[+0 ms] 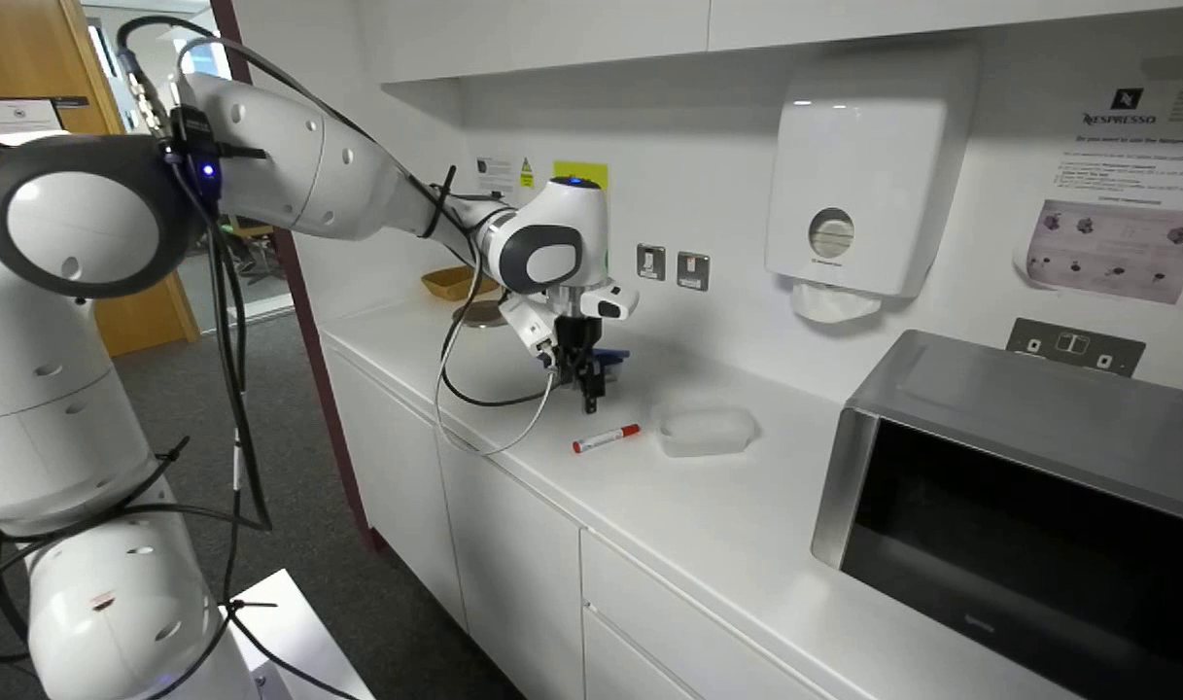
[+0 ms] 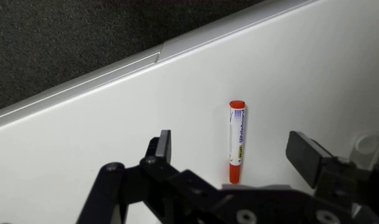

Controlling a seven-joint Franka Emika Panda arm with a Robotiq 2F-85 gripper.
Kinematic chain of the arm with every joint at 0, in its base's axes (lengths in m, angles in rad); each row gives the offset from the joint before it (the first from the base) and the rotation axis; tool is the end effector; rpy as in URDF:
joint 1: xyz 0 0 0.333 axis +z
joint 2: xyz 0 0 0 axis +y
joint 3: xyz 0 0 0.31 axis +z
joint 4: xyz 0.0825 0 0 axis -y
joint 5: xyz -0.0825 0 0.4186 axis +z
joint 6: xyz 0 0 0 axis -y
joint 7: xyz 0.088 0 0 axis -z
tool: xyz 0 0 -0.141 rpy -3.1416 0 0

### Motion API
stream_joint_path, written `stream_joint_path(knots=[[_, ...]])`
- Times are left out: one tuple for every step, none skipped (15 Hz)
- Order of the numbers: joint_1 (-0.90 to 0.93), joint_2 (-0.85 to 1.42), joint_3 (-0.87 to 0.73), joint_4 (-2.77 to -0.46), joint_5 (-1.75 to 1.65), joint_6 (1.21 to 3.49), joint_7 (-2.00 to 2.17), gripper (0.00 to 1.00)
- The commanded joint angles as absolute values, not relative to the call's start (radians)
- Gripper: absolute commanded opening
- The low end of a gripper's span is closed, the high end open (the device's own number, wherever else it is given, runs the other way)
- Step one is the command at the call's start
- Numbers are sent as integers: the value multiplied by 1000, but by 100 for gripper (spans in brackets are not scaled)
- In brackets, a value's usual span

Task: Put the marker in the bowl

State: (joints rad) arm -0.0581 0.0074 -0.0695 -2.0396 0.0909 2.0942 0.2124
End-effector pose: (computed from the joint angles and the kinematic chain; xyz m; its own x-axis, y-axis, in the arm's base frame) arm 0.5855 -0.0679 0.3874 0.9265 -0.3752 0.0275 -0.3717 -0.9242 -0.0879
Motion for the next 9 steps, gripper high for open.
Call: stream_joint_path(knots=[[-66, 109, -78, -1913, 76, 2010, 257, 100], [-65, 131, -80, -1894, 80, 2000, 260, 100], [-66, 146, -81, -1880, 95, 1978, 248, 100], [-61, 106, -78, -1948, 92, 2042, 233, 100], [-61, 124, -79, -1932, 92, 2030, 233, 100], [-60, 137, -79, -1921, 92, 2028, 233, 100], [-60, 146, -79, -1913, 92, 2027, 233, 100], [-60, 148, -79, -1911, 92, 2027, 233, 100], [-60, 148, -79, -1910, 92, 2027, 233, 100]])
